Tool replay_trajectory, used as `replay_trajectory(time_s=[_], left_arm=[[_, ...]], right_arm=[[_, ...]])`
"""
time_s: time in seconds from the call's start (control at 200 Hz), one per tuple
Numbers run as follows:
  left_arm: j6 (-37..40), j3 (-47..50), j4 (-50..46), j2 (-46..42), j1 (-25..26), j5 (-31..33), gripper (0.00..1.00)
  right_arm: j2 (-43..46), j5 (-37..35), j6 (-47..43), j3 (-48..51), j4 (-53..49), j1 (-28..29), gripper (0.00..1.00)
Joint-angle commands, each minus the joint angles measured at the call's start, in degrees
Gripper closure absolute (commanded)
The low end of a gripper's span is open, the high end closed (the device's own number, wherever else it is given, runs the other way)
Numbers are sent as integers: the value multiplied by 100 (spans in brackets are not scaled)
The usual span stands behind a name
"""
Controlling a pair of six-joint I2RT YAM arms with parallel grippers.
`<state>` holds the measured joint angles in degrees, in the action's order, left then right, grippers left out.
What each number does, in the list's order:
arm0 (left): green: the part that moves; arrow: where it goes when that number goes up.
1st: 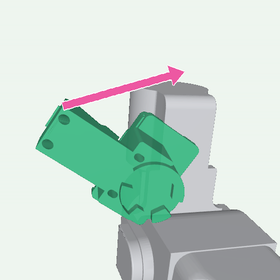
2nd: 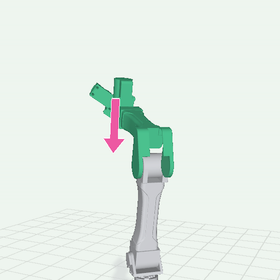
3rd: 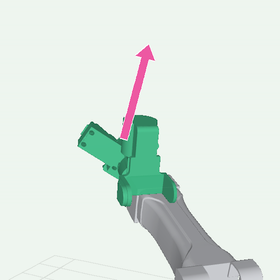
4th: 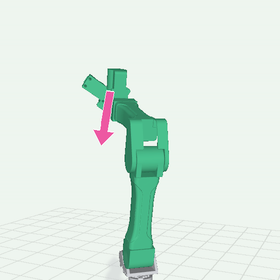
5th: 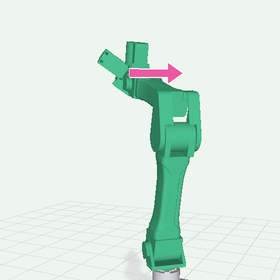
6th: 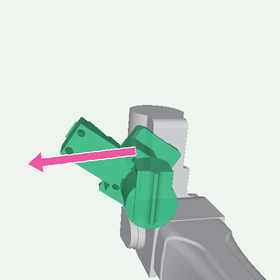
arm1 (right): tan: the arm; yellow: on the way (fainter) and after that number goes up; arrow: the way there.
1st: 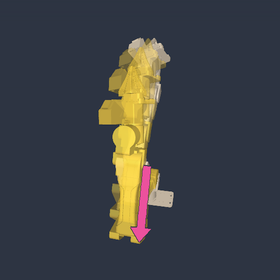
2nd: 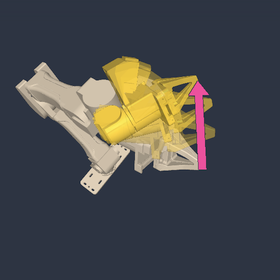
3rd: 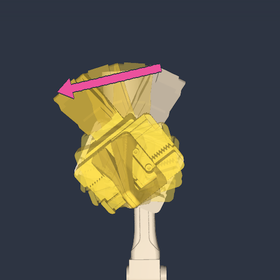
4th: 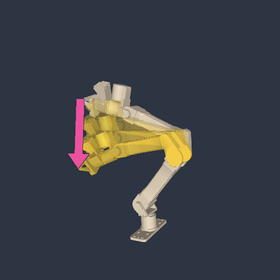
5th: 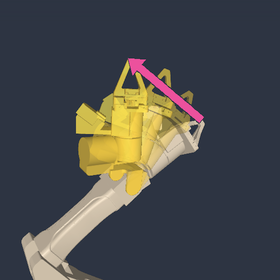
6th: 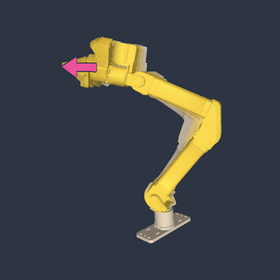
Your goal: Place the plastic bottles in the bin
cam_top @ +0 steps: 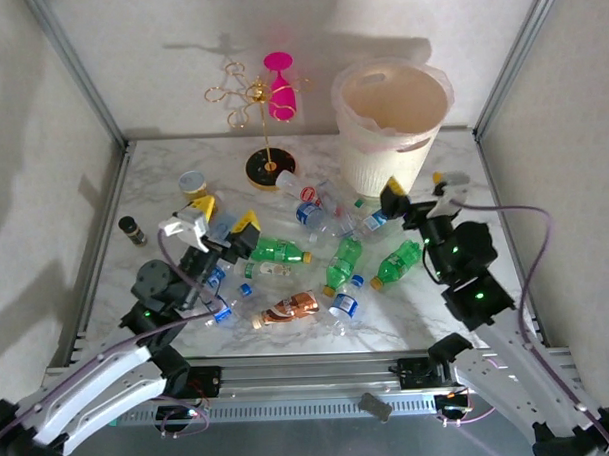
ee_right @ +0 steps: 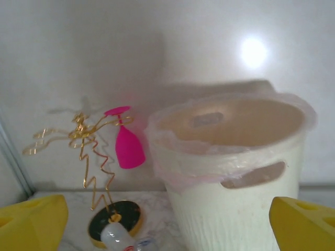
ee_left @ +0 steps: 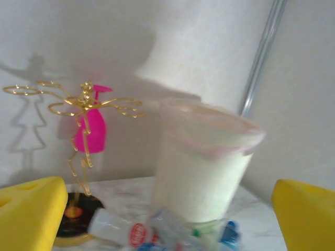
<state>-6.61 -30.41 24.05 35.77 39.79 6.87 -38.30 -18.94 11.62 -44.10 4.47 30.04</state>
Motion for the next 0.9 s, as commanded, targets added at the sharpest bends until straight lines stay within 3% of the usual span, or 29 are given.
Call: replay_trajectory(time_s=[0.0, 0.025, 0.08, 0.165, 0.245, 0.325, 0.536, 0.666, 0.896], left_arm=[[-2560, -922, -3414, -219, 35, 1686, 1], [-2613, -1116, -3872, -183, -11, 1674, 0], [-1919, -1338, -4172, -79, -59, 1024, 1], [-2803, -1400, -4747, -42, -74, 1556, 0], [-2895, -1386, -4661, -2, -94, 994, 1], [-3024, -1522, -4634, 326, -94, 678, 1], [-3177, -2275, -5123, 1611, -95, 1700, 0], [-3038, -2489, -5058, 2076, -99, 1702, 0], [-2839, -2214, -4737, 2279, -94, 1647, 0]], right_arm=[[42, -714, 1860, -740, -2899, 4, 1], [45, -461, 1824, -801, -3027, -2, 1], [-32, -19, 1922, -885, -3304, 1, 1], [-281, 118, 2559, -1005, -3896, 6, 1], [-355, 163, 3256, -864, -4192, 3, 1], [-392, 397, 3917, -501, -4337, -2, 9], [-1254, 149, 5786, -200, -5234, -11, 22], [-1737, -6, 5887, 3, -5170, -137, 25], [-2714, -5, 5813, 137, -4498, -287, 17]])
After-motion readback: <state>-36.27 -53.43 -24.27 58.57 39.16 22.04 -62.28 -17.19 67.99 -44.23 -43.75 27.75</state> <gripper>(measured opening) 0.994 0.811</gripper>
